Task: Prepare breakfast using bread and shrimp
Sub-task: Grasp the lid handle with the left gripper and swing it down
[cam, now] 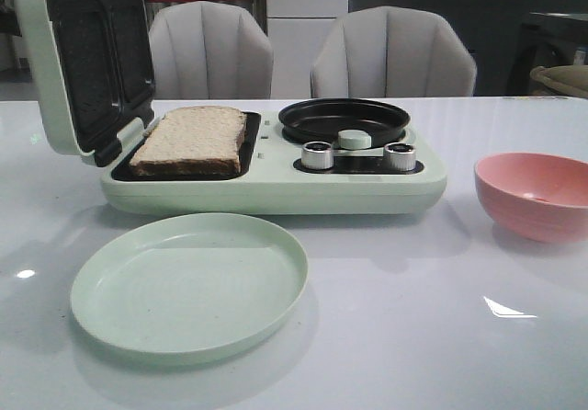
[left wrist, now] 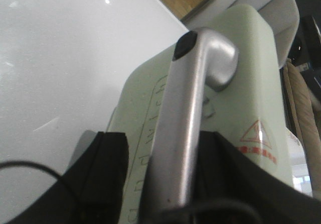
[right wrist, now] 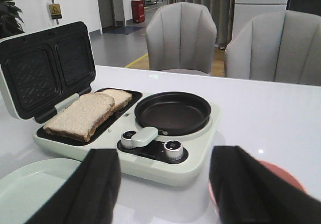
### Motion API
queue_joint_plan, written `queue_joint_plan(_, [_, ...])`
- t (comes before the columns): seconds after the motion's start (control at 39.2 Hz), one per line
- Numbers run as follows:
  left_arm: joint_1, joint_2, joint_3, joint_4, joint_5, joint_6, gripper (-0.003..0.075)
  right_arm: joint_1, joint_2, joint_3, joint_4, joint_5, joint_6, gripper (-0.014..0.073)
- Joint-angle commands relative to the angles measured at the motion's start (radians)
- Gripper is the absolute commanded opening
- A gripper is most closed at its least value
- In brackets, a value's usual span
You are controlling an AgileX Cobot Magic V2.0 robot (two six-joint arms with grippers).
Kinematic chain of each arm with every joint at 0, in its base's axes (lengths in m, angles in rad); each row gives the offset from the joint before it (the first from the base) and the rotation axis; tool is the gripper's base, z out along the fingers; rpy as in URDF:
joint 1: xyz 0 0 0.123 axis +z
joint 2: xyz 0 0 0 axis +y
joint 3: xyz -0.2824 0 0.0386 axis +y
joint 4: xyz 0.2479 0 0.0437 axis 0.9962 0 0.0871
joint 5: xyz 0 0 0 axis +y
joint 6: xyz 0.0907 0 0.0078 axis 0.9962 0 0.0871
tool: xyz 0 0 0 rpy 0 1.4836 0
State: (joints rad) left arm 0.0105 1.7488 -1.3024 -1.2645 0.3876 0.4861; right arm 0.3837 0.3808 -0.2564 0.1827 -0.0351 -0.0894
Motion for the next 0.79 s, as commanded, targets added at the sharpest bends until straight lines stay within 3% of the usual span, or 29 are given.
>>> queue_joint_plan(0.0, [-0.045, -0.013, -0.029, -0.049, 0.089, 0.052, 0.0333, -0.007, 0.003, -0.029, -0.003, -0.076, -0.004, 0.0495])
queue_joint_plan(0.38, [-0.235, -0.013, -0.029, -0.036, 0.102, 0.337, 0.0333, -0.007, 0.003, -0.029, -0.003, -0.076, -0.004, 0.0495])
queue_joint_plan(0.54, [-0.301, -0.011, -0.029, 0.010, 0.084, 0.362, 0.0333, -0.007, 0.003, -0.029, -0.003, -0.076, -0.004, 0.0495])
queue_joint_plan(0.76, [-0.365, -0.011, -0.029, 0.200, 0.065, 0.362, 0.0333, -0.007, 0.003, -0.029, -0.003, -0.076, -0.004, 0.0495])
